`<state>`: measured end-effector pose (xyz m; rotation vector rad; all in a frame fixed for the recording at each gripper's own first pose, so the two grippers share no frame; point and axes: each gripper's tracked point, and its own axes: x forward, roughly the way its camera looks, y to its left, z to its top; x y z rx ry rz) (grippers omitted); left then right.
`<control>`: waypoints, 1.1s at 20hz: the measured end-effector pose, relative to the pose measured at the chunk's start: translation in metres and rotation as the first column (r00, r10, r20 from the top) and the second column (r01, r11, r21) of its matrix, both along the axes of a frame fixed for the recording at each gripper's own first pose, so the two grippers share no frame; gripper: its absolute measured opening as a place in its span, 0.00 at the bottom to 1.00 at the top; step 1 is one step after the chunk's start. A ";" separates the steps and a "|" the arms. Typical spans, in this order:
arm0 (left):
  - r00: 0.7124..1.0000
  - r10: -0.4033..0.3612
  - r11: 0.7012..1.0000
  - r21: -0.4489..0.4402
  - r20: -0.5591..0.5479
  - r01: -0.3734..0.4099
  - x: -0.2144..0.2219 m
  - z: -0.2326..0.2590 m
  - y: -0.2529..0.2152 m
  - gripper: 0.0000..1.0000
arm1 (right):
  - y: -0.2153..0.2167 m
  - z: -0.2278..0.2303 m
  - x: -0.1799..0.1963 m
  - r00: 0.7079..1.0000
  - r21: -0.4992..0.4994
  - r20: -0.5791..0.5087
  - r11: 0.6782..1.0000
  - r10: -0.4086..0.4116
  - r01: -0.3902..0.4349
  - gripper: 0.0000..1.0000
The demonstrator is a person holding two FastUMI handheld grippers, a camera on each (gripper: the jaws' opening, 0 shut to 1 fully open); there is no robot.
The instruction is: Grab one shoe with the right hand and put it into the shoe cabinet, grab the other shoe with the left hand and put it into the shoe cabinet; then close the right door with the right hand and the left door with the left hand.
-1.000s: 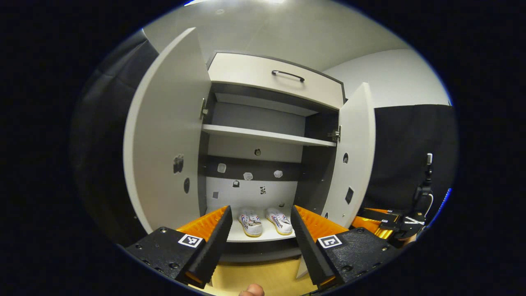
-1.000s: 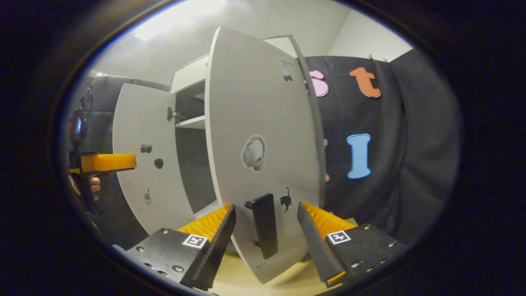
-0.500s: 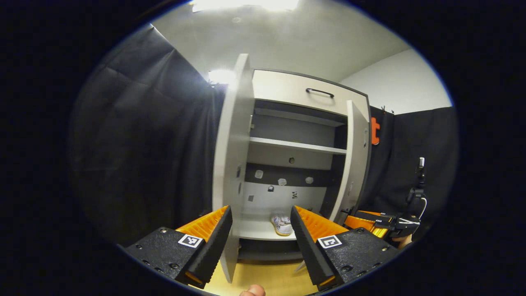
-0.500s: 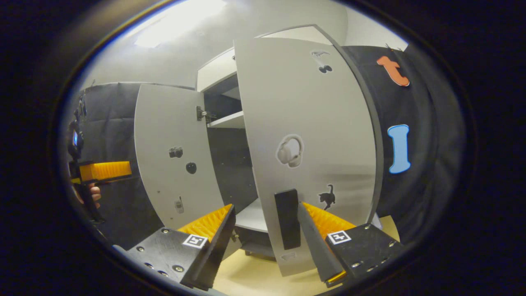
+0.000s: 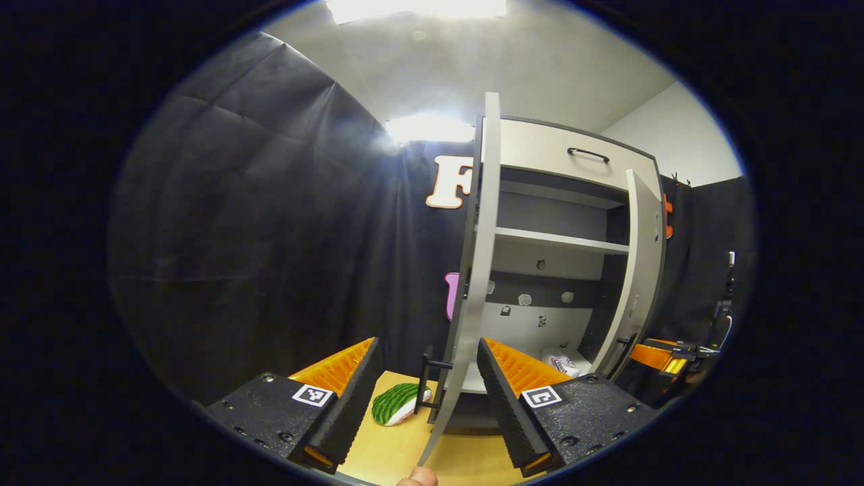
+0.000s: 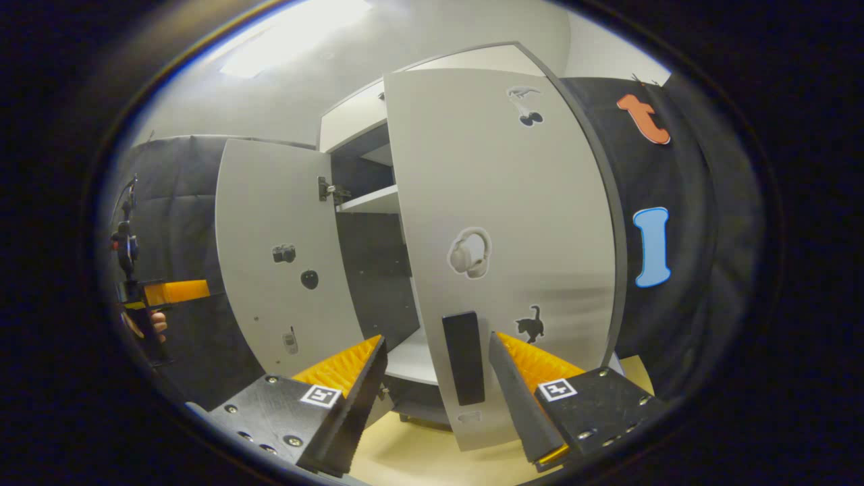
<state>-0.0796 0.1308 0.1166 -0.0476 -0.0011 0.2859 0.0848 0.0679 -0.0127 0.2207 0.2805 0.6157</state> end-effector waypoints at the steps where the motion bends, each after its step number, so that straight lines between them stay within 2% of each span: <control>1: 1.000 0.007 1.000 -0.002 -0.007 -0.007 0.004 -0.003 0.006 0.81 | -0.004 0.000 0.000 1.000 -0.003 0.001 1.000 -0.008 0.008 0.91; 3: 1.000 0.010 1.000 -0.014 -0.026 -0.010 0.010 -0.010 0.010 0.82 | -0.011 0.001 0.002 1.000 -0.010 0.004 1.000 -0.026 0.026 0.91; 4: 0.999 0.007 1.000 -0.023 -0.032 -0.008 0.012 -0.014 0.011 0.92 | -0.014 0.001 0.003 0.999 -0.014 0.005 0.999 -0.036 0.036 0.91; 7: 0.999 0.002 0.999 -0.048 -0.049 -0.005 0.017 -0.023 0.016 0.84 | -0.021 -0.002 0.005 0.998 -0.026 0.003 0.998 -0.057 0.057 0.91; 8: 0.999 0.006 0.999 -0.049 -0.053 -0.009 0.019 -0.025 0.018 0.87 | -0.022 -0.002 0.006 0.998 -0.030 0.002 0.998 -0.063 0.063 0.91; 15: 0.998 -0.020 0.999 -0.049 -0.059 0.017 0.024 -0.026 0.015 0.87 | -0.022 -0.005 0.006 0.998 -0.041 0.001 0.997 -0.070 0.070 0.91; 19: 0.994 -0.089 0.994 -0.065 -0.061 0.085 0.036 -0.028 -0.014 0.87 | -0.025 -0.004 0.003 0.997 -0.045 0.005 0.996 -0.071 0.072 0.91; 20: 0.991 -0.118 0.990 -0.079 -0.058 0.113 0.037 -0.028 -0.021 0.82 | -0.027 -0.005 0.004 0.997 -0.049 0.007 0.996 -0.076 0.076 0.91; 21: 0.988 -0.147 0.985 -0.096 -0.055 0.141 0.039 -0.029 -0.030 0.82 | -0.029 -0.005 0.003 0.997 -0.052 0.008 0.995 -0.080 0.081 0.91; 22: 0.983 -0.173 0.980 -0.108 -0.054 0.166 0.040 -0.031 -0.034 0.87 | -0.033 -0.005 0.004 0.996 -0.056 0.009 0.995 -0.085 0.085 0.91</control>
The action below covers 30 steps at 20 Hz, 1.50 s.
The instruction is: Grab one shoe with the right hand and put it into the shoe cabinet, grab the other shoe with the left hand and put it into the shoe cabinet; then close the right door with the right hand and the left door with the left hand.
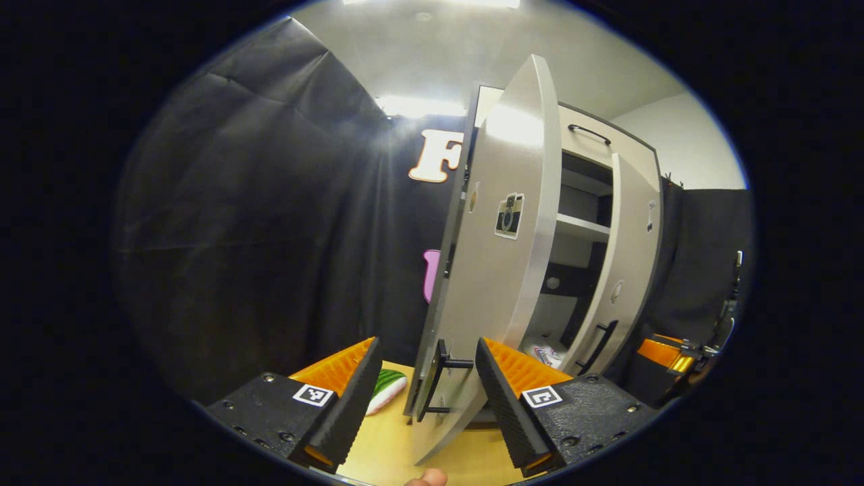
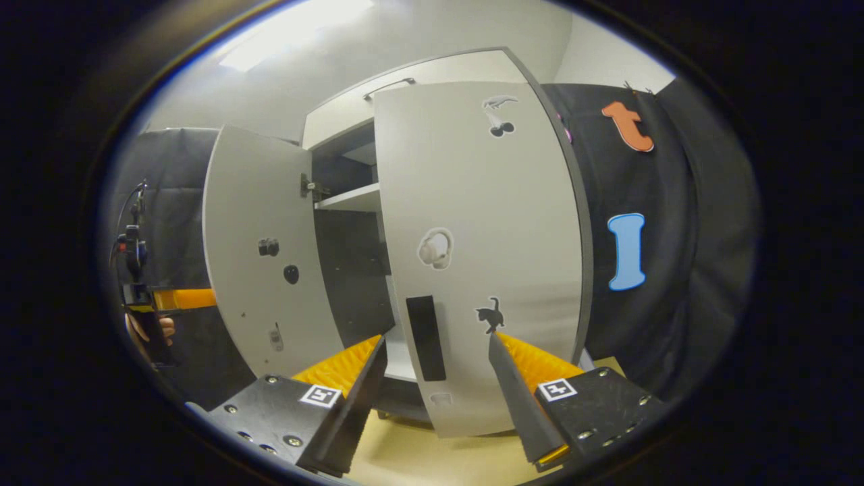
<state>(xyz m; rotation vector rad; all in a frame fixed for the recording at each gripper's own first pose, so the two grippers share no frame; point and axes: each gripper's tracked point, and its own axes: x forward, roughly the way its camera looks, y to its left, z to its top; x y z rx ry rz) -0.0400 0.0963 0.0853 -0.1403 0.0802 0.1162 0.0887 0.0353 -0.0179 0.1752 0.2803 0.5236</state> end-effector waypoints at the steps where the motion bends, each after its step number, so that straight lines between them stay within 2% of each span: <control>1: 1.000 -0.026 1.000 -0.004 0.002 0.026 0.003 -0.001 -0.007 0.82 | -0.004 0.000 0.000 1.000 -0.002 0.002 1.000 -0.006 0.006 0.91; 2: 0.999 -0.049 0.999 -0.006 0.002 0.049 0.007 -0.002 -0.017 0.87 | -0.008 0.000 0.001 1.000 -0.002 0.003 1.000 -0.014 0.014 0.91; 6: 0.993 -0.117 0.993 -0.001 0.004 0.117 0.024 -0.006 -0.041 0.87 | -0.022 0.001 0.002 0.999 0.000 0.002 0.999 -0.046 0.046 0.91; 9: 0.990 -0.139 0.990 -0.005 -0.003 0.139 0.038 -0.008 -0.053 0.86 | -0.030 0.000 0.000 0.998 -0.002 0.005 0.998 -0.066 0.066 0.91; 16: 0.974 -0.224 0.973 -0.052 -0.014 0.223 0.067 -0.018 -0.088 0.87 | -0.053 -0.001 0.002 0.994 -0.008 0.008 0.994 -0.113 0.113 0.91; 22: 0.963 -0.269 0.963 -0.032 -0.019 0.269 0.079 -0.023 -0.116 0.89 | -0.074 0.001 0.003 0.987 -0.011 0.020 0.987 -0.160 0.160 0.91; 25: 0.965 -0.262 0.965 0.002 -0.018 0.262 0.083 -0.021 -0.121 0.87 | -0.084 0.001 0.004 0.984 -0.003 0.018 0.984 -0.179 0.179 0.91; 30: 0.961 -0.276 0.961 0.000 -0.013 0.276 0.083 -0.019 -0.128 0.87 | -0.094 -0.001 0.003 0.980 0.003 0.015 0.981 -0.196 0.196 0.91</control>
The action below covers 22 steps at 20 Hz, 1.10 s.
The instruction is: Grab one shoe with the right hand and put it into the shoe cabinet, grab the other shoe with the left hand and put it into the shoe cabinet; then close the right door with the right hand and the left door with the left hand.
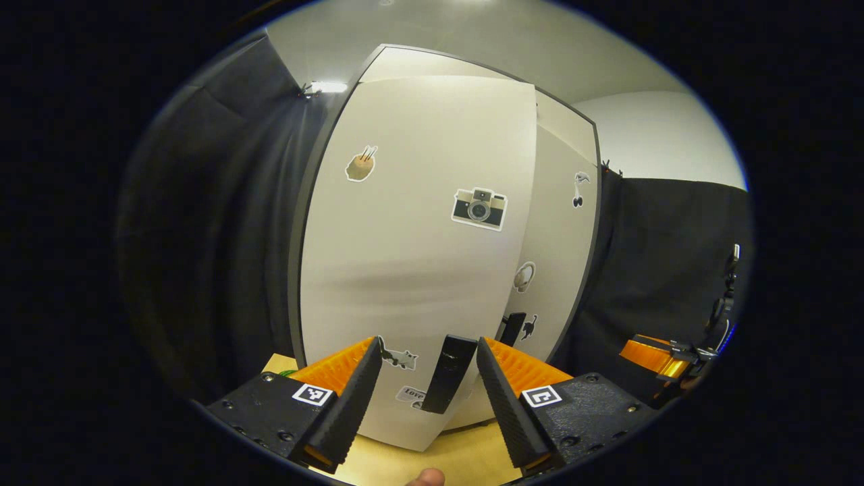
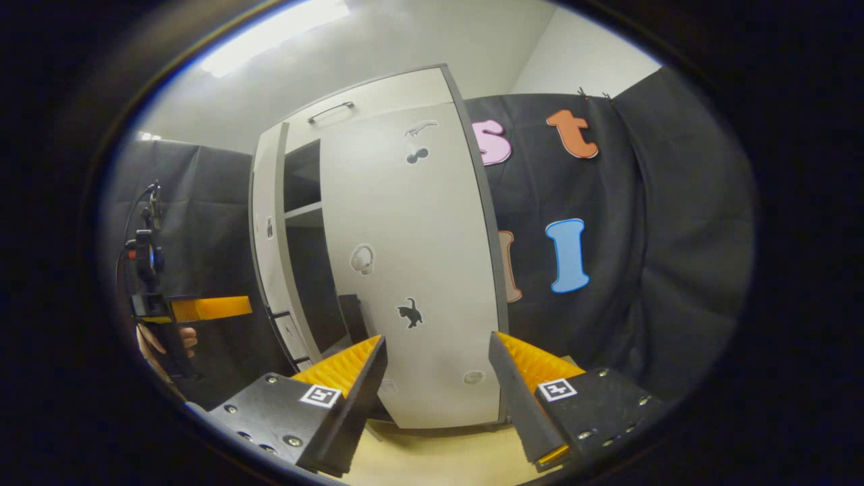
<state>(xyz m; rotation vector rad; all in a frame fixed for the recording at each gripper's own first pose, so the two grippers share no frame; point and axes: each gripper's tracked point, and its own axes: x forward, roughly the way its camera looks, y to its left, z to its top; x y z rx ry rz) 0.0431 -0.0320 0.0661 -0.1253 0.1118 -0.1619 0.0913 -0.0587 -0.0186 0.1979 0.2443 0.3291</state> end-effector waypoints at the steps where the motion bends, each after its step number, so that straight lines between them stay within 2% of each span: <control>1: 1.000 -0.001 1.000 -0.001 0.001 0.001 -0.001 0.000 0.000 0.87 | -0.001 0.000 0.000 1.000 0.002 0.001 1.000 -0.001 0.001 0.91; 22: 1.000 0.022 0.999 0.033 -0.010 -0.022 -0.017 -0.009 0.004 0.87 | -0.003 0.003 -0.005 1.000 0.016 0.006 1.000 0.005 -0.005 0.91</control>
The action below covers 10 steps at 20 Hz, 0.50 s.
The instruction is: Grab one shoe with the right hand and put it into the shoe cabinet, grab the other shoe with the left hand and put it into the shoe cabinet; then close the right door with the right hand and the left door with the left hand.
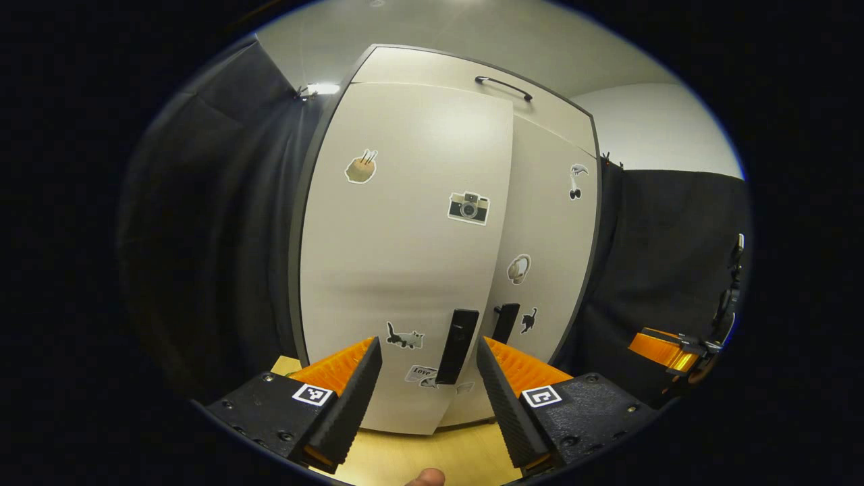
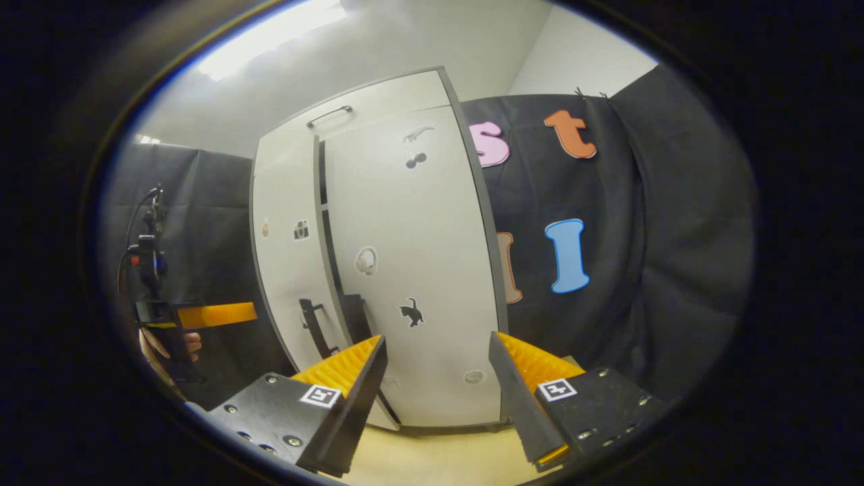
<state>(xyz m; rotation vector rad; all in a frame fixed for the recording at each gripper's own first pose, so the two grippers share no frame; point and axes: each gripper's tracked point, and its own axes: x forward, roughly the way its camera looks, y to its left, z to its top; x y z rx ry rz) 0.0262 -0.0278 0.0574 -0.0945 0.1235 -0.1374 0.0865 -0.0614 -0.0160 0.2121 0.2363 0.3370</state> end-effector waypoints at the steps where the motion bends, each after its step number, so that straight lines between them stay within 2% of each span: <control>1: 1.000 0.002 1.000 0.001 0.001 -0.002 0.000 0.001 0.000 0.87 | 0.000 0.000 -0.001 1.000 0.000 0.000 1.000 0.000 0.000 0.91; 10: 1.000 0.024 1.000 0.012 0.004 -0.024 -0.002 0.001 0.002 0.87 | 0.002 -0.002 -0.001 1.000 -0.001 -0.004 1.000 0.008 -0.008 0.91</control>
